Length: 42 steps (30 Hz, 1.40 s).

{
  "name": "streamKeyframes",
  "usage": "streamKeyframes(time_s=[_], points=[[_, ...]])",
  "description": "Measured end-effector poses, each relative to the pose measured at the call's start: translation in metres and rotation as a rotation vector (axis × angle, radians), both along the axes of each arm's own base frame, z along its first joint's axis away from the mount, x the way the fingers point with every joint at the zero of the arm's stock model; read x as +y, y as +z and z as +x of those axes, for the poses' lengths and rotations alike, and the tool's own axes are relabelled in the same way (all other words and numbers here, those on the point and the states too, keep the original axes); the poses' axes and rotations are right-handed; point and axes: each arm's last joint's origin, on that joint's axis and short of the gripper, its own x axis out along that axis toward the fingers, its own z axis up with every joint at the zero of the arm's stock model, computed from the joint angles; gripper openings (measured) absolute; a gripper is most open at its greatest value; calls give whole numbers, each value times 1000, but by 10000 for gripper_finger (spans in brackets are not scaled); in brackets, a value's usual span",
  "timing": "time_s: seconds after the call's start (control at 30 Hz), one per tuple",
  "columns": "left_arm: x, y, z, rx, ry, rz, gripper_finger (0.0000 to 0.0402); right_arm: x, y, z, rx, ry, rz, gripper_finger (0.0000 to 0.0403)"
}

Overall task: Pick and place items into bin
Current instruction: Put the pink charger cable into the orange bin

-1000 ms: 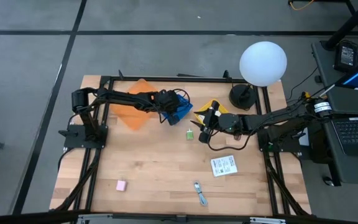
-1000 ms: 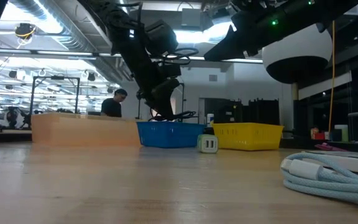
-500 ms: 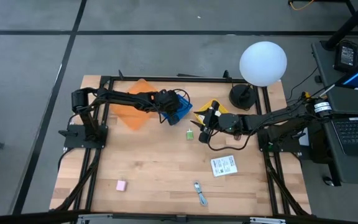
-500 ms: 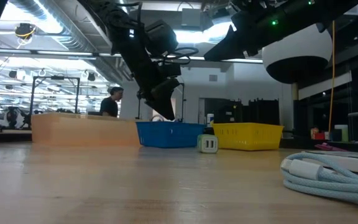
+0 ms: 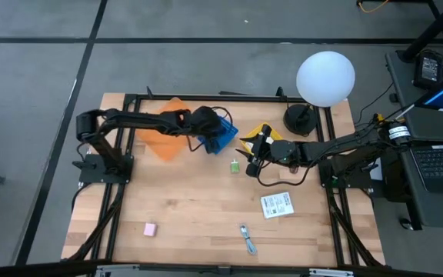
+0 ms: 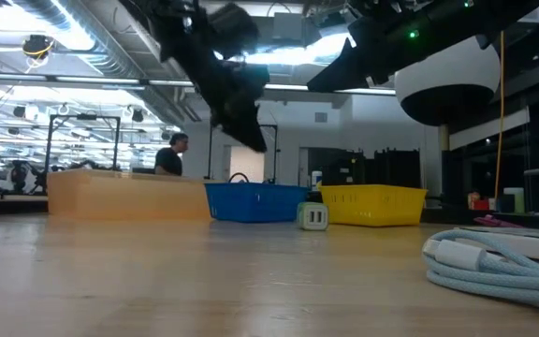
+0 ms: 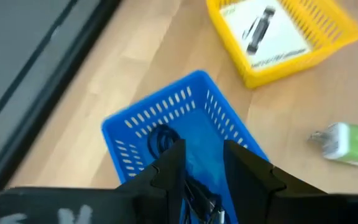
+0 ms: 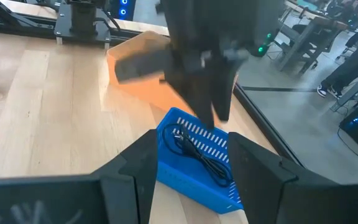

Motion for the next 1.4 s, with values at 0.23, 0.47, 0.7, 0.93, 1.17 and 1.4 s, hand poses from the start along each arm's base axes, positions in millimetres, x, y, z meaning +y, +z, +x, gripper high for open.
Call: streamKeyframes(time_s=[0.23, 0.47, 0.7, 0.93, 1.17, 1.4], points=[[-23, 37, -26, 8, -79, 31, 96, 0, 0, 0, 21, 15, -44, 172], [-51, 58, -49, 46, -171, 33, 91, 0, 0, 0, 19, 13, -39, 172], [-80, 28, -65, 21, -302, 8, 75, 0, -2, -1, 36, 13, -39, 172], [-100, 6, -80, -69, -333, -26, 55, 0, -2, -1, 38, 13, -37, 172], [-119, -9, -84, -188, -465, 55, 37, 0, -5, -2, 73, 14, -40, 172], [-115, -31, -95, -276, -468, 96, 6, -1, 4, -15, 40, -54, 108, 172]])
